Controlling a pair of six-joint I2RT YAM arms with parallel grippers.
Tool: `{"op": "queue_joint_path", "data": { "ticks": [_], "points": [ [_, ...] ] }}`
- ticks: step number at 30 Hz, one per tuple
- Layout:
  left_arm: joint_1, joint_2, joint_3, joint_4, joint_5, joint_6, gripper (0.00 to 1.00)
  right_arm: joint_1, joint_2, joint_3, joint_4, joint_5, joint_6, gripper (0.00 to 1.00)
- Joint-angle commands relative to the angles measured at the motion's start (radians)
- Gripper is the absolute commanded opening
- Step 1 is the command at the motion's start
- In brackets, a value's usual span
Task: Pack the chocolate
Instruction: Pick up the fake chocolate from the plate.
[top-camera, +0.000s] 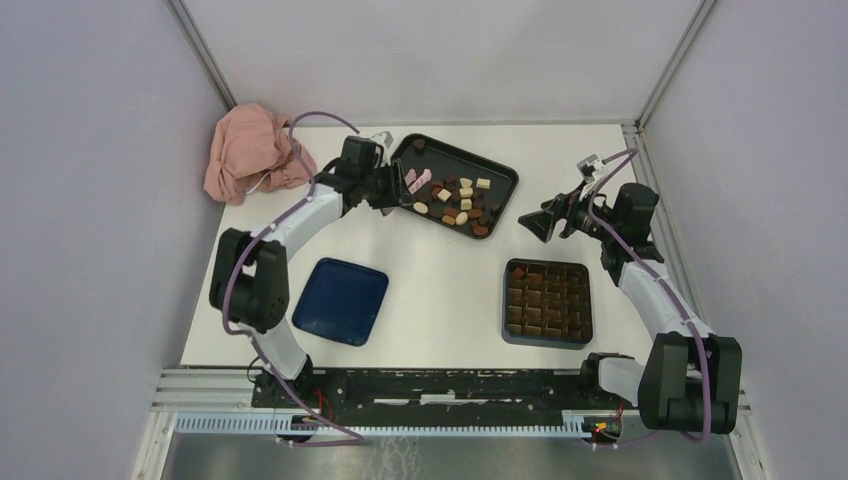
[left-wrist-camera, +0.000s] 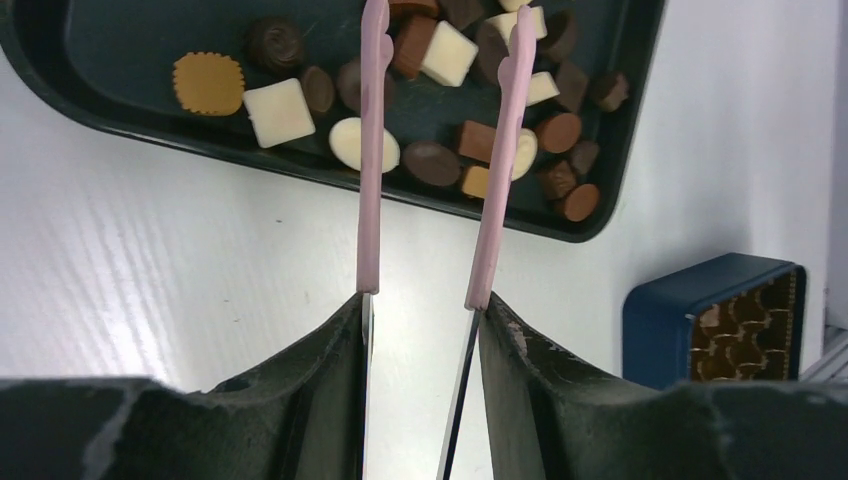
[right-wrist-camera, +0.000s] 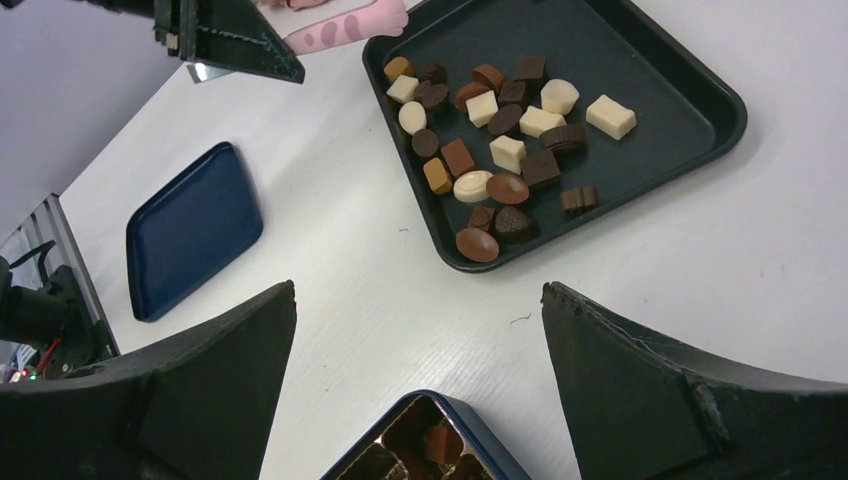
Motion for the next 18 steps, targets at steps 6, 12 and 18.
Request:
{"op": "queue_joint_path", "data": {
  "ticks": [6, 12, 18],
  "points": [
    [0.013, 0.245, 0.369, -0.448, -0.063, 0.216, 0.48, -0.010, 0.013, 0.047, -0.073, -0.038, -0.124, 0.98],
    [0.013, 0.318, 0.472, -0.524, -0.087, 0.241, 0.48, -0.010, 0.027, 0.059, -0.093, -0.043, -0.137, 0.98],
    [0.006, 0.352, 0.527, -0.567, -0.069, 0.260, 0.48, -0.010, 0.036, 0.063, -0.099, -0.049, -0.140, 0.98]
  ]
}}
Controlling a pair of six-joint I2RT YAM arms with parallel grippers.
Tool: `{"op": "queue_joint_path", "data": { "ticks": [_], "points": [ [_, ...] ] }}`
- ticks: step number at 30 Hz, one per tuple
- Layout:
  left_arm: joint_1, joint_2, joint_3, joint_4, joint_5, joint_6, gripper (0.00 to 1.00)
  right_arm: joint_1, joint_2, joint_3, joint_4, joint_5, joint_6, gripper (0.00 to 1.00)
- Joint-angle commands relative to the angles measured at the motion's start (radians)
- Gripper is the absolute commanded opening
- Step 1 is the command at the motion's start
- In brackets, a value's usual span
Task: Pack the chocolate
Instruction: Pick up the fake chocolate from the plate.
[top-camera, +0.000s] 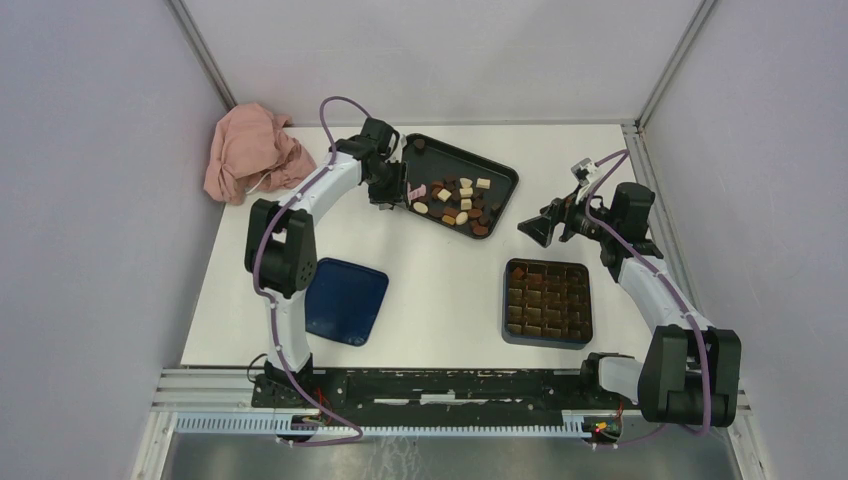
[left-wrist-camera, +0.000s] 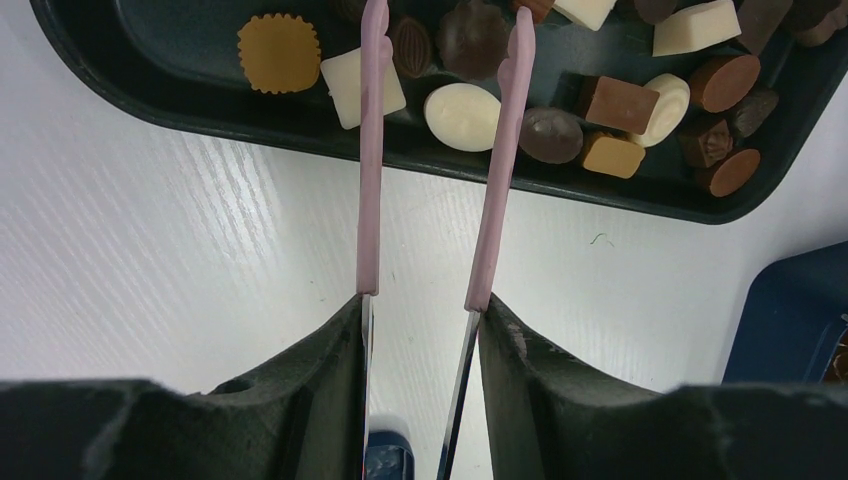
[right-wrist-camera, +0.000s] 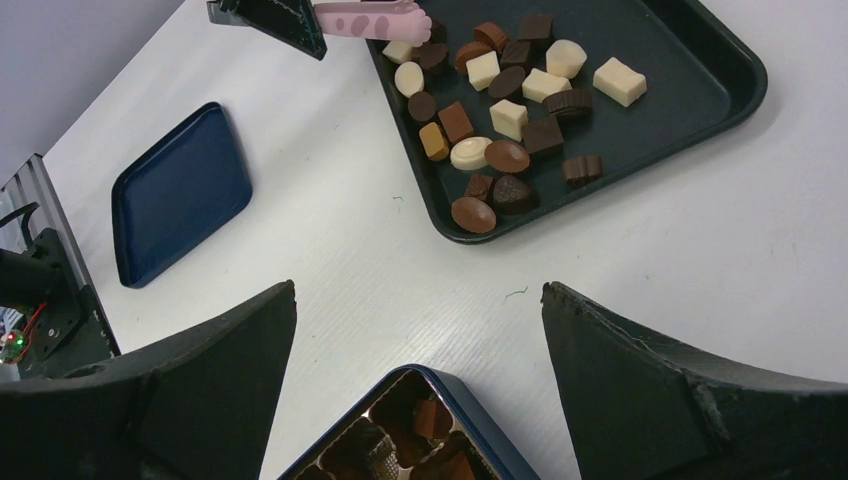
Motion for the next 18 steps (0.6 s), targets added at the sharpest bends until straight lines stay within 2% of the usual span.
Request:
{"op": "queue_joint_path", "data": {
  "ticks": [1, 18],
  "points": [
    [-0.006, 0.021, 0.072, -0.054, 0.008, 0.064, 0.48, -0.004, 0.006, 0.046, 0.000, -0.023, -0.023, 0.98],
    [-0.031, 0.062, 0.142, -0.101, 0.003, 0.070, 0.48, -0.004, -0.001, 0.049, -0.006, -0.024, -0.028, 0.98]
  ]
}}
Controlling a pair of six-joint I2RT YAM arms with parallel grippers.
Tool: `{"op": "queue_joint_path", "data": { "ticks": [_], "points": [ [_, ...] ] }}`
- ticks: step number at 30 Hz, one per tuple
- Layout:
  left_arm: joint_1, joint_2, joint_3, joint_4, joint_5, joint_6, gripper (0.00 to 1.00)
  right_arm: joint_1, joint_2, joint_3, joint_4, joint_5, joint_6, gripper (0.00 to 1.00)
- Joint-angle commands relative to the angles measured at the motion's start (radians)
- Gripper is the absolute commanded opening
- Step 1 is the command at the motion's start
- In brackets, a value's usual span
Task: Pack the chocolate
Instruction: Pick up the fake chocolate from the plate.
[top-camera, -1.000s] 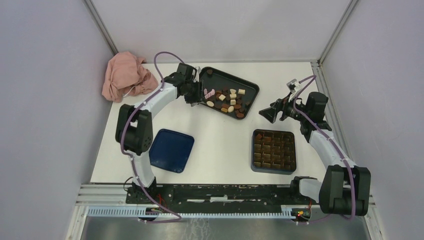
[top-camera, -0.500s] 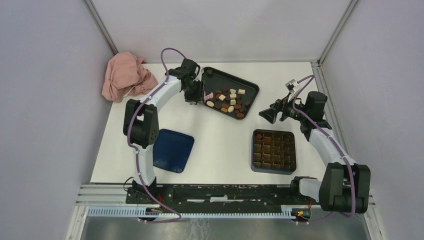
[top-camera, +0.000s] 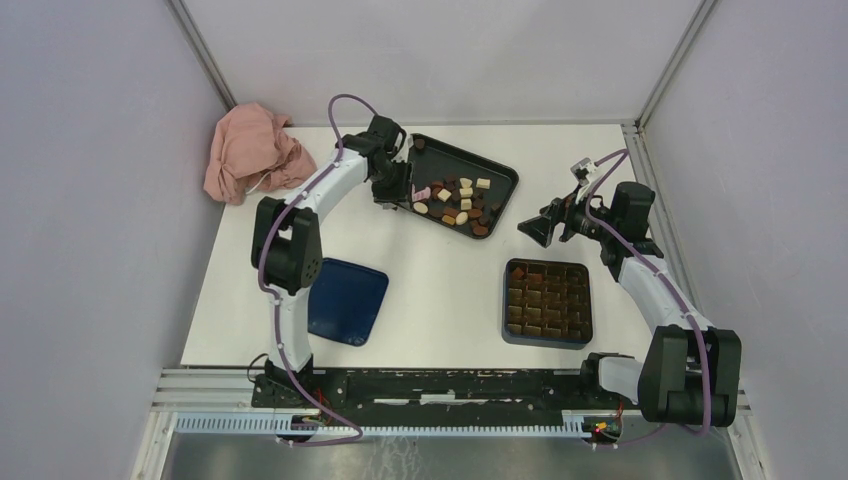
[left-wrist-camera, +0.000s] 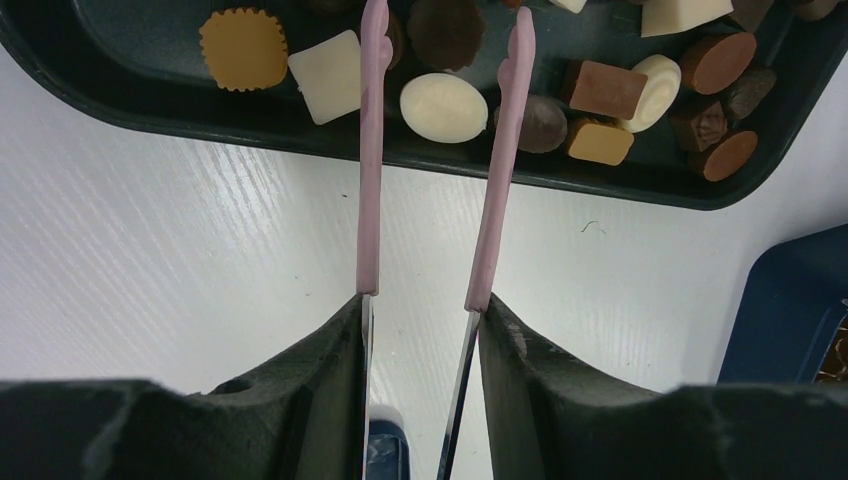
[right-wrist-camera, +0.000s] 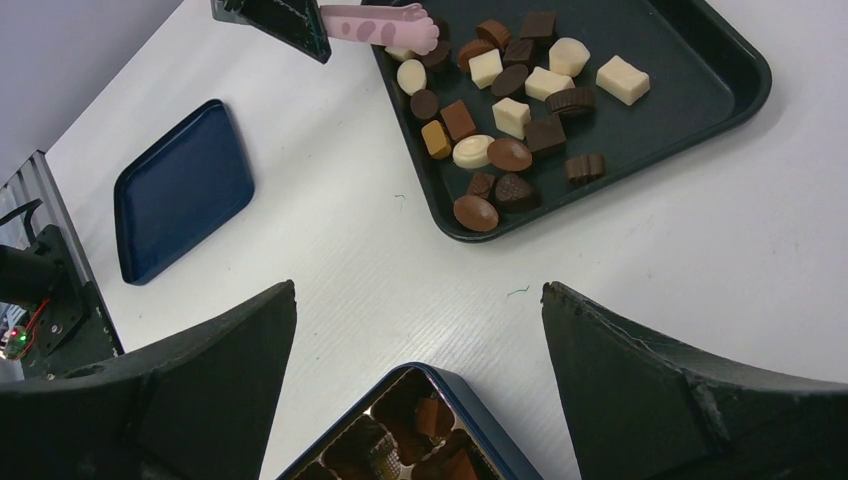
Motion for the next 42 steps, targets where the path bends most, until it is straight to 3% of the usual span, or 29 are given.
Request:
{"op": "queue_joint_path", "data": {
  "ticks": [1, 42],
  "points": [
    [-0.012, 0.016, 0.060, -0.017, 0.002, 0.047, 0.49, -0.004, -0.003, 0.041, 0.016, -0.019, -0.019, 0.98],
    [-0.079, 0.147, 0.248, -0.184, -0.057, 0.099, 0.47, -0.004, -0.009, 0.041, 0.016, -0.027, -0.014, 0.98]
  ]
}}
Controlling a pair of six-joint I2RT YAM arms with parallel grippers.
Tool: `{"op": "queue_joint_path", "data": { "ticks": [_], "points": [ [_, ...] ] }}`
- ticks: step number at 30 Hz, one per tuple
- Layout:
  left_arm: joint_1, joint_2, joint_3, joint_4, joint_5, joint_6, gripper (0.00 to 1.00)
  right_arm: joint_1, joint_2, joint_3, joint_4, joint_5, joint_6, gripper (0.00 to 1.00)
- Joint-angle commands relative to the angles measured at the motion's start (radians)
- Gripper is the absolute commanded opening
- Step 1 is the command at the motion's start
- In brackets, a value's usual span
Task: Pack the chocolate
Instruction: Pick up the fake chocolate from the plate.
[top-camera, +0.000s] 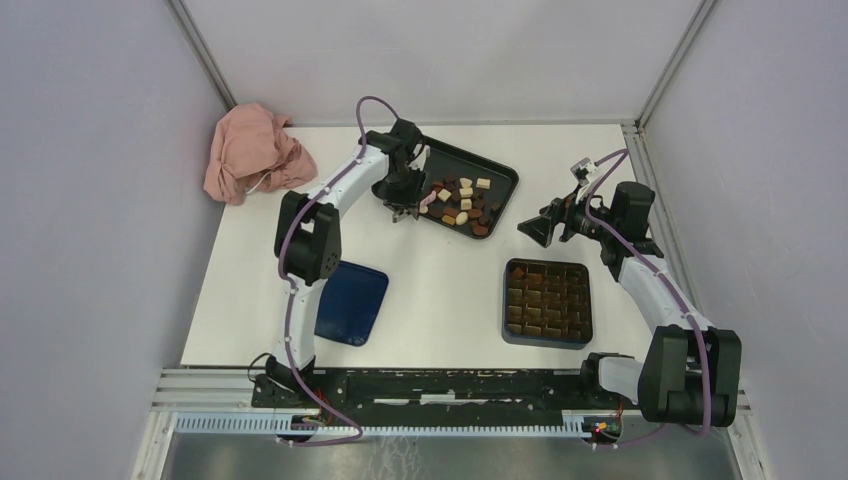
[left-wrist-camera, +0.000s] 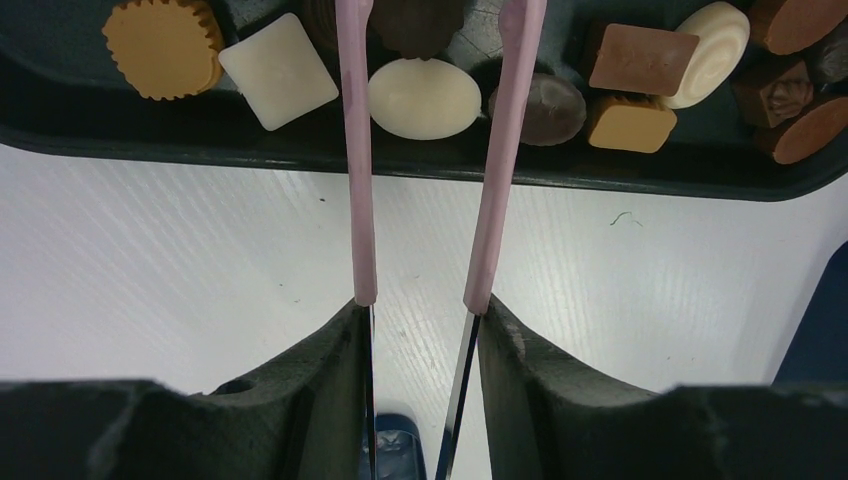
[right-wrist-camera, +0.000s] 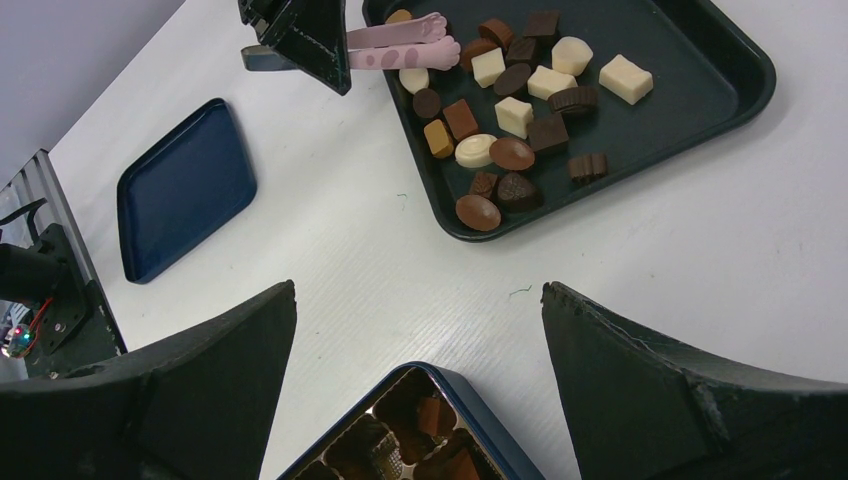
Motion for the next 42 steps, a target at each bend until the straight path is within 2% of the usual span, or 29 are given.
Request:
{"op": "queue_joint_path", "data": {
  "ticks": [1, 8, 19, 42],
  "points": [
    [-0.016, -0.008, 0.062, -0.016, 0.016, 0.038, 0.47, -0.004, -0.008, 0.040, 0.020, -0.023, -0.015, 0.98],
    [-0.027, -0.026, 0.060, -0.025, 0.030, 0.040, 0.47, -0.006, -0.009, 0.039, 0.022, -0.024, -0.013, 0.98],
    [-0.012, -0.044, 0.102, -0.055, -0.062, 0.048, 0.47, -0.006, -0.009, 0.038, 0.023, -0.029, -0.011, 0.98],
    [0.009, -0.046, 0.063, -0.092, 0.007, 0.055, 0.47, -0.006, -0.007, 0.037, 0.026, -0.032, -0.010, 0.98]
  ]
}}
